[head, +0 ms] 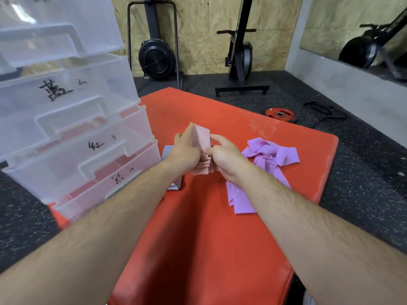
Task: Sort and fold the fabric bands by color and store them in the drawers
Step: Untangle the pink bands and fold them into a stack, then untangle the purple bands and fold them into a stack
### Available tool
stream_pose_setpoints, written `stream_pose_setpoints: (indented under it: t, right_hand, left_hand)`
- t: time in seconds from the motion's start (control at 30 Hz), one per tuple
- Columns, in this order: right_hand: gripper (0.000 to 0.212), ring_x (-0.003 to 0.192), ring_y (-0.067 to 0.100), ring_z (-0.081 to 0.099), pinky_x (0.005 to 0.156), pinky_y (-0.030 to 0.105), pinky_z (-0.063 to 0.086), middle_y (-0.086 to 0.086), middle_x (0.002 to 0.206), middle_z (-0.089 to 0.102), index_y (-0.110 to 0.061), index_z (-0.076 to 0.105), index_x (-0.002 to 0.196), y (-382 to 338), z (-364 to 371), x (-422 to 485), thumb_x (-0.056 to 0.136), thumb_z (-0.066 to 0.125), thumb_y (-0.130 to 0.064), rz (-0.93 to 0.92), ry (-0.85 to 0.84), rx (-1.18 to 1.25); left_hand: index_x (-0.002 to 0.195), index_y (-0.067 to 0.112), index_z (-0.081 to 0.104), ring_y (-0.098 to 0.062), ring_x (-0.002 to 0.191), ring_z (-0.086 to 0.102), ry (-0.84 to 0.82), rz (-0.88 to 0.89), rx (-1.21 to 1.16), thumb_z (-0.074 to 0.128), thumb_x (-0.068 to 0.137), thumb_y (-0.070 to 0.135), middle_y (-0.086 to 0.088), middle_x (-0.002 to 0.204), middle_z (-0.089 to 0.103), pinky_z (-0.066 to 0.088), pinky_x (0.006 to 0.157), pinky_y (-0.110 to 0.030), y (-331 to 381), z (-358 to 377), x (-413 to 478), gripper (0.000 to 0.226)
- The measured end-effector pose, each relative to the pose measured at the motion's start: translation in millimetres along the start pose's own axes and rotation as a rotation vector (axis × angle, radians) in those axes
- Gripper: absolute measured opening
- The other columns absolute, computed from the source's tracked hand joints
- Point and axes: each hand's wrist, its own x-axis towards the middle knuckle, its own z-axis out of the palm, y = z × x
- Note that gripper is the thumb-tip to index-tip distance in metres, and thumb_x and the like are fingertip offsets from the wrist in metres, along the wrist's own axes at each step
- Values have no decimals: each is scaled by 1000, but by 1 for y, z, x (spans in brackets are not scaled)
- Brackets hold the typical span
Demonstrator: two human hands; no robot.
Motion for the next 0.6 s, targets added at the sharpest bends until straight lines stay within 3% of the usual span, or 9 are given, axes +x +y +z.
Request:
stream_pose_setpoints:
  t: [0.1,0.2,0.27,0.4,0.6]
  right_hand:
    - [61,90,19,65,74,28,52,2,110,66,-27,45,142,15,-1,1,87,52,-1,-54,7,-236]
    - [63,120,28,56,96,31,44,5,133,57,-28,43,145,22,-4,-1,87,54,-8,-112,-17,-773]
    - [52,123,32,45,101,32,36,5,136,50,-29,51,137,20,-3,-2,88,49,-11,-158,-16,-1042]
    - [51,125,32,36,101,32,35,3,138,42,-28,51,137,14,-4,-6,90,43,-11,-169,-62,-1179]
    - [39,125,28,37,104,43,40,0,135,48,-28,50,138,-5,-23,-31,100,44,-26,-322,-83,-1249]
  left_hand:
    - [150,13,32,-23,112,50,34,112,358,53,92,7,-10,143,28,28,79,-8,-14,4,-1,62]
    - [125,12,56,-33,120,46,-100,138,633,53,86,8,-13,127,45,37,98,-32,-31,11,3,40]
    - [120,14,59,-33,121,43,-140,137,717,52,85,13,-12,122,50,37,102,-41,-31,11,3,35]
    - [126,14,58,-33,127,39,-134,179,783,51,89,17,-9,127,51,35,105,-44,-27,8,-1,38]
    - [134,19,53,-28,130,38,-118,293,793,54,92,23,-3,133,49,33,105,-42,-24,6,-14,42]
